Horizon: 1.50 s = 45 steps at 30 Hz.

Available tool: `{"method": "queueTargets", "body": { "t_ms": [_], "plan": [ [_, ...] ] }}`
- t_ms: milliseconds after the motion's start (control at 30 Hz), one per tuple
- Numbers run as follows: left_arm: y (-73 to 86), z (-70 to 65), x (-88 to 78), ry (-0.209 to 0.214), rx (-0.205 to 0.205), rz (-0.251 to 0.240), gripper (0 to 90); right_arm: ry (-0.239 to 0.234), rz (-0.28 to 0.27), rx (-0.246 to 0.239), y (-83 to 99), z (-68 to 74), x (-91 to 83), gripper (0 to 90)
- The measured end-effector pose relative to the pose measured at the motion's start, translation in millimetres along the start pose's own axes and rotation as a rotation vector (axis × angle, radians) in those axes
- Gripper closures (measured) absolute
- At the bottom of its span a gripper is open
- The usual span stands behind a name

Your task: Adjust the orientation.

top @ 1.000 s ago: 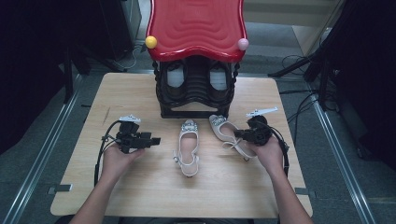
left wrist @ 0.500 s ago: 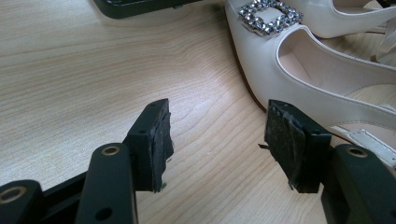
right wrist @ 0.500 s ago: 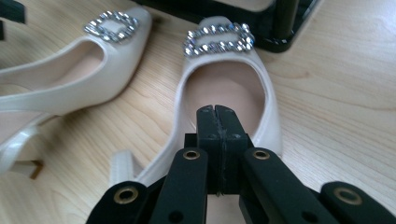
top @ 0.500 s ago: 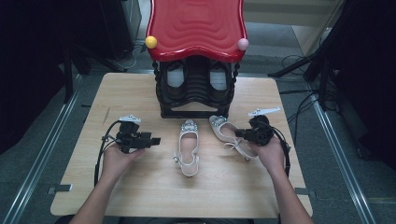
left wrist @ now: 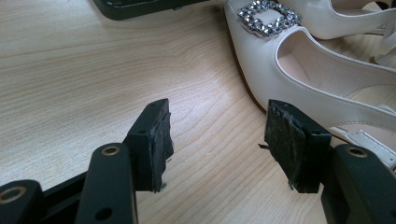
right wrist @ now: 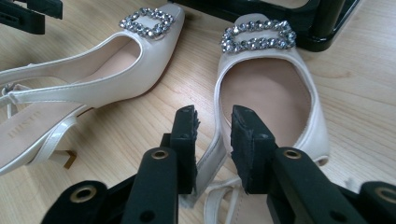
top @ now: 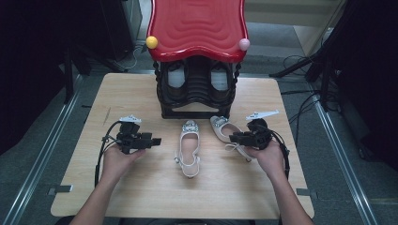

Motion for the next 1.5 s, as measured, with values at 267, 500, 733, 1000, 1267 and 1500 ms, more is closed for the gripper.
{"method": "queueTargets", "body": {
  "t_ms": [267,500,733,1000,1267,1500],
  "plan": [
    [0.2,-1.7,2.4,0.000,0.007,0.008,41.1,0.029,0.072,-0.015,2.1,-2.4,22.4,75.9],
    [0.1,-2.5,4.2,0.000,0.008,0.010,41.1,0.074,0.108,-0.001,0.5,-4.6,26.3,86.4],
    [-0.2,-1.5,3.3,0.001,0.001,0.006,41.1,0.106,0.062,0.005,-10.2,-0.9,16.7,88.8],
    [0.4,-2.4,3.3,0.003,0.006,0.010,41.2,0.049,0.015,0.019,-18.1,14.8,8.6,88.8],
    [1.4,-2.5,2.8,0.000,0.006,0.008,41.1,0.034,0.002,0.023,-26.1,25.7,16.8,88.6],
    [2.6,-3.9,2.9,0.001,0.014,0.012,41.1,-0.017,0.039,0.012,-26.1,37.5,31.6,88.5]
  ]
}}
Point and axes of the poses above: each handheld gripper's, and its own axes: x roughly forward along the jaws, y roughly out of its underside, z roughly to its left, the point moved 7 cm from there along x, roughly forward along the jaws, and after that the axes turned 11 degrees about z, right-handed, at the moved point
